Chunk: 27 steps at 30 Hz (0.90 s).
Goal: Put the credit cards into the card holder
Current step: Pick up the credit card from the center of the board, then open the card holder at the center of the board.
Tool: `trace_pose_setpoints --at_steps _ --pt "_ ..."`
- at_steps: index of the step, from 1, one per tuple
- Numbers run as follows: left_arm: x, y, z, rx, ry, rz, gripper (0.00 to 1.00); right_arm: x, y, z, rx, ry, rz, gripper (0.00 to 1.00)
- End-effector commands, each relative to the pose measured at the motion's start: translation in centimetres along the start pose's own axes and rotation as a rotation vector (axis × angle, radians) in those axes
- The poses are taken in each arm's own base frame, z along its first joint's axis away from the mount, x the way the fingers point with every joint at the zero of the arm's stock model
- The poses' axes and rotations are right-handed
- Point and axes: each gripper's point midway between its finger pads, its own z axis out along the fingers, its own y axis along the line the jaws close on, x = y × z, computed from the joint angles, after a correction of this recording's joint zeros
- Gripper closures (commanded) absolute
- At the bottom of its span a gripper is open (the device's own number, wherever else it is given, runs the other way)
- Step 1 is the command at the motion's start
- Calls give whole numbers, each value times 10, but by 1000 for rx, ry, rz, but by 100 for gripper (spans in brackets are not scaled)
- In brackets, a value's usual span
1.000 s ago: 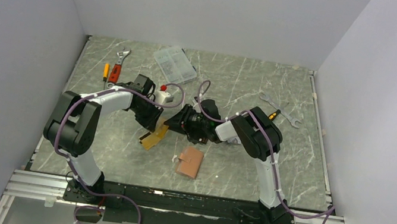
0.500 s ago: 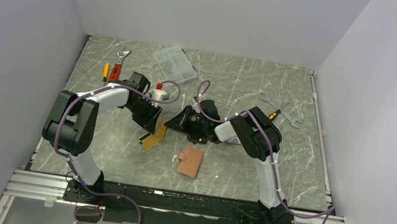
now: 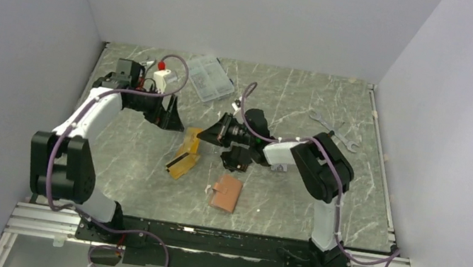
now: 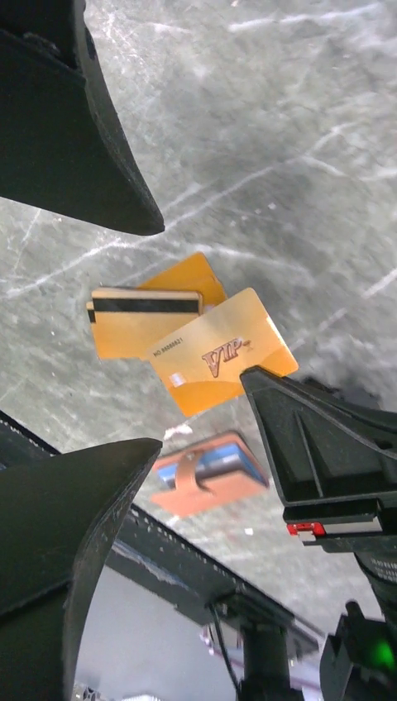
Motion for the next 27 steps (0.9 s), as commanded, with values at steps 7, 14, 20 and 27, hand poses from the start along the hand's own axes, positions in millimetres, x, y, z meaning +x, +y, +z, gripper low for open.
trace_pose_setpoints --at_steps 7,14,20,27 --pt "-38 -71 -39 285 -216 12 0 -15 128 -39 -236 -9 -338 100" --pt "-43 -97 -56 408 -276 21 1 -10 173 -65 -295 -21 -421 100" --pt "-45 -116 -67 506 -289 6 19 -8 187 -70 -310 -34 -441 100" --pt "-44 -128 -73 579 -289 12 44 -7 196 -65 -309 -51 -453 100"
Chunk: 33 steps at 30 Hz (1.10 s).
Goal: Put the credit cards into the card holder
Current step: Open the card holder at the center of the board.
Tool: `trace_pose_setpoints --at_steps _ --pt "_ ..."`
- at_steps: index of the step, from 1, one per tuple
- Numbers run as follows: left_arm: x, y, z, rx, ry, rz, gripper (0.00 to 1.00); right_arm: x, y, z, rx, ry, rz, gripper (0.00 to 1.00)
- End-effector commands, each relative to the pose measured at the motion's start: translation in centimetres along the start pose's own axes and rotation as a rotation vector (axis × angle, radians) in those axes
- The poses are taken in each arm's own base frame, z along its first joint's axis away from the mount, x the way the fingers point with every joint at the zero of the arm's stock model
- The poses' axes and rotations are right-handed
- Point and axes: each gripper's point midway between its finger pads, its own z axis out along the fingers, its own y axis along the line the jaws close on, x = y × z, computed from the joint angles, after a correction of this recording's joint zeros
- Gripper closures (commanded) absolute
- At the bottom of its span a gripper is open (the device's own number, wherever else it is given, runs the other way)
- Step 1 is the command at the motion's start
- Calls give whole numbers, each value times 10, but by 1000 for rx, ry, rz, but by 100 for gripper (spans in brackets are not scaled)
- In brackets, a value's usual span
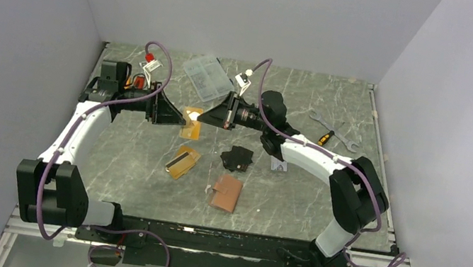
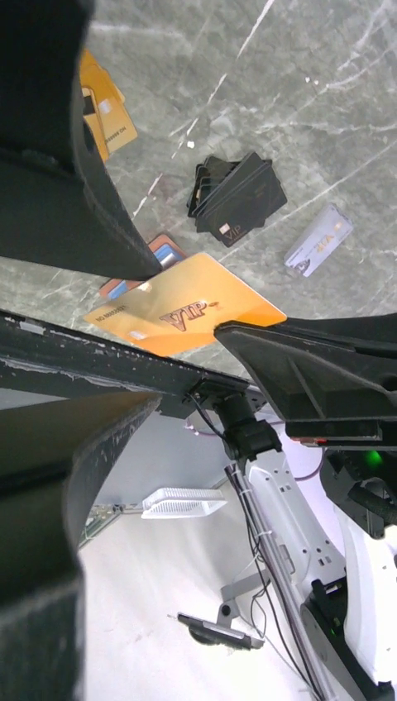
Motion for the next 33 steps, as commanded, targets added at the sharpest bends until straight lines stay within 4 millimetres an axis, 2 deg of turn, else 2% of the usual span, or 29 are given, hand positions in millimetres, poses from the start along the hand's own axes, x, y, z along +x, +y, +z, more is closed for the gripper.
trace_pose_setpoints --at_steps 1,5,9,13,15,16,18,21,27,33 --pt "-4 -22 -3 100 -10 43 47 -19 31 3 -51 -50 -89 100" --pt "-2 -22 -3 106 -6 41 52 -22 37 2 -57 -65 -98 100" --pt "-4 -22 -3 115 -6 39 68 -23 42 1 -72 -69 -105 100" --pt "-6 -21 -2 113 -7 39 75 -20 52 3 -106 -61 -115 100" --pt "-7 -22 -3 117 -6 39 83 -15 59 5 -125 -46 -128 100" --pt "-7 -23 -3 117 -6 38 91 -13 61 6 -128 -39 -134 100" --pt "-7 -25 -3 131 -3 32 100 -8 66 8 -139 -29 -141 100" --pt "-8 -27 -3 148 2 29 100 -4 69 6 -156 -19 -141 100" --pt "-9 -27 -3 152 -2 17 100 -1 75 6 -183 -10 -153 90" --pt "-10 -27 -3 161 1 2 100 7 83 8 -222 21 -157 87"
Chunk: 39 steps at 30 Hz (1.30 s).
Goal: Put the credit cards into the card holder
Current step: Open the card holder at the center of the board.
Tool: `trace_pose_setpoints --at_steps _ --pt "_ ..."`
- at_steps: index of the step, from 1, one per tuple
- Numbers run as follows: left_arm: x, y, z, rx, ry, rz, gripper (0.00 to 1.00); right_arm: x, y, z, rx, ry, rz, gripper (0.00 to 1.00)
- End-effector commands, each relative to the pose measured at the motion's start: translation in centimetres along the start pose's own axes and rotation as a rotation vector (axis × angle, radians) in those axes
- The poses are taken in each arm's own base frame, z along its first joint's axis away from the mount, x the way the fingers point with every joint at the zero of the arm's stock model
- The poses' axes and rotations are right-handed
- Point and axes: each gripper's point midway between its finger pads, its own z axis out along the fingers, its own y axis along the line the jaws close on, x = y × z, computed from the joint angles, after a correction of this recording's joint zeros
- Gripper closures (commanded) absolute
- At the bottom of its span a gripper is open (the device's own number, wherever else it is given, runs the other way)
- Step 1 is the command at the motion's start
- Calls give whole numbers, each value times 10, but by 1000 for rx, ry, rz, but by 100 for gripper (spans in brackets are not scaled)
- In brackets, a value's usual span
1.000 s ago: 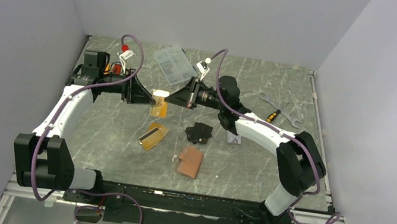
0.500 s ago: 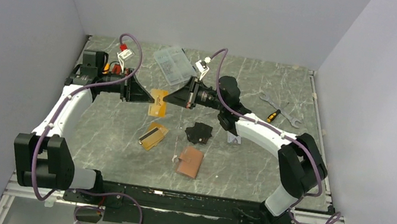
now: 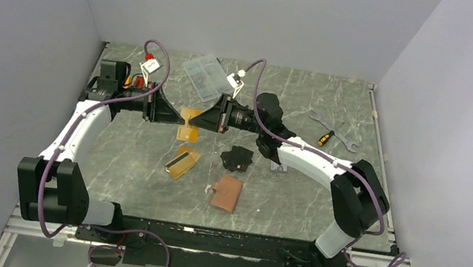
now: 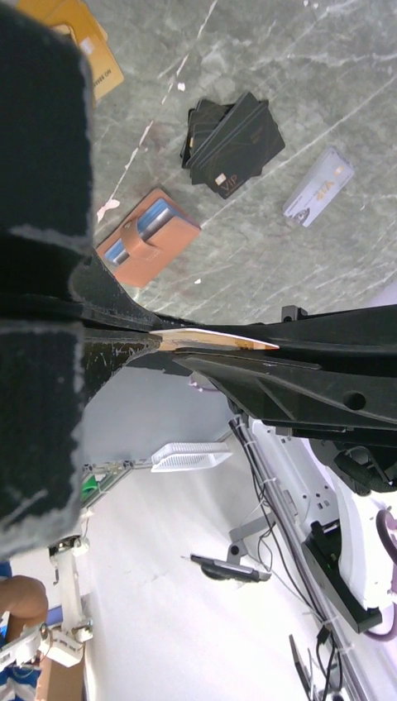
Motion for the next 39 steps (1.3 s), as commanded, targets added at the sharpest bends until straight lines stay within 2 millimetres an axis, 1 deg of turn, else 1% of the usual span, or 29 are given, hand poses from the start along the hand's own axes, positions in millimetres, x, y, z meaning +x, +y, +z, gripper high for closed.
trace_pose_setpoints --at_steps 1,7,8,10,11,13,14,15,16,17,18,19,20,21,23,25,28,30,31,33,35,37,39 --pt "-10 -9 1 43 3 53 100 -10 52 2 -152 -9 -107 88" --pt "-12 -4 1 7 -4 61 100 -6 52 -4 -138 -11 -107 100" --pt "-13 -2 1 -8 -8 62 95 -5 52 -5 -132 -10 -105 100" --pt "-16 2 1 -47 -18 66 53 -5 49 -10 -105 -8 -107 100" --pt "-17 6 1 -80 -23 70 39 -4 45 -12 -74 -4 -108 100" --pt "-17 14 3 -133 -24 71 28 -1 27 -17 46 25 -123 100" --pt "-14 19 5 -158 -19 62 26 -1 13 -21 139 40 -147 100" --pt "-11 27 6 -194 -14 46 26 4 -8 -26 260 62 -152 100" --pt "-9 38 5 -236 -15 28 26 16 -28 -36 371 121 -127 100" --pt "-6 48 5 -270 -16 5 26 24 -44 -44 457 158 -118 100" --pt "1 55 10 -287 1 -14 27 33 -60 -52 540 196 -103 100" --pt "6 63 10 -314 2 -35 28 41 -74 -59 618 224 -92 100" --pt "8 70 10 -340 -1 -47 29 52 -86 -66 695 254 -84 100" --pt "11 76 9 -364 -3 -55 29 66 -94 -70 751 290 -85 100" --pt "11 82 8 -396 -10 -50 30 89 -111 -75 868 367 -88 100" --pt "8 84 6 -414 -14 -40 30 104 -118 -77 947 431 -95 100" --pt "5 84 5 -420 -16 -32 30 119 -119 -73 1013 511 -114 100" --pt "3 85 2 -428 -26 -33 31 128 -120 -76 1070 571 -131 100" --pt "4 86 1 -431 -29 -34 31 133 -118 -74 1074 595 -136 100" --pt "3 87 -1 -439 -28 -30 31 138 -117 -72 1106 625 -172 100" --pt "2 86 -2 -446 -24 -22 31 143 -120 -73 1162 656 -208 100" --pt "0 85 -3 -455 -25 -11 31 145 -123 -78 1214 673 -239 100" --pt "-7 87 -11 -479 -47 0 31 144 -126 -84 1260 671 -260 100"
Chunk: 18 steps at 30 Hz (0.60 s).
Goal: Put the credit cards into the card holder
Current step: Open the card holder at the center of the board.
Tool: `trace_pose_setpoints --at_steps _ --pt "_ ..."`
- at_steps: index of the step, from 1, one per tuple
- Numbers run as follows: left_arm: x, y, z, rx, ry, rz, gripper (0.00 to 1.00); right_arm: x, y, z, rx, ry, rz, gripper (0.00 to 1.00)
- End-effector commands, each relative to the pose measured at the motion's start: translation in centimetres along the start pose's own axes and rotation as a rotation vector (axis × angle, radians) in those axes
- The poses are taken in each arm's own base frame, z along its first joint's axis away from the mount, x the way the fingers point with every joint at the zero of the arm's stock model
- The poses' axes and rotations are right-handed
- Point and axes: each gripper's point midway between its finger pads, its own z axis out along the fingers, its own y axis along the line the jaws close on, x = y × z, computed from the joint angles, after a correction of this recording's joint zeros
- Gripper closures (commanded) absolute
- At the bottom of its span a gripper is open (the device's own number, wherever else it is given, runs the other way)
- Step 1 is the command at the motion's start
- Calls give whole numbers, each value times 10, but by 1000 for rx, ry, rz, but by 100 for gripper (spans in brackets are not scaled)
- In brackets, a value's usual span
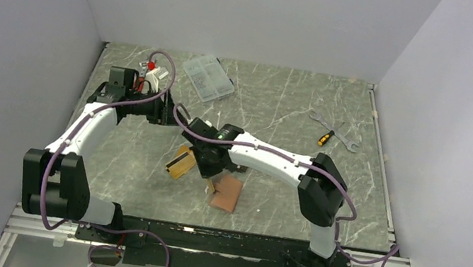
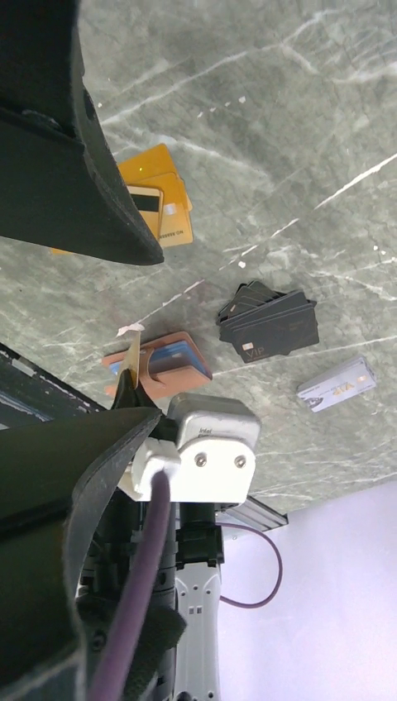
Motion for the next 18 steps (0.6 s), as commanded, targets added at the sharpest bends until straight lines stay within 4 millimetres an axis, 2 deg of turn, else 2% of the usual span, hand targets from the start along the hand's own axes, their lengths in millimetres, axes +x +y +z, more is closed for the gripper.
trace_pose_setpoints --at_steps 1,13,18 --pt "-24 -3 -13 -36 -62 78 31 9 -27 -9 185 18 -39 100" --pt "-33 -5 -16 -60 -79 102 31 17 -68 -45 381 -66 33 100" --pt "-37 -11 -14 -54 -76 115 32 30 -84 -62 419 -90 83 100"
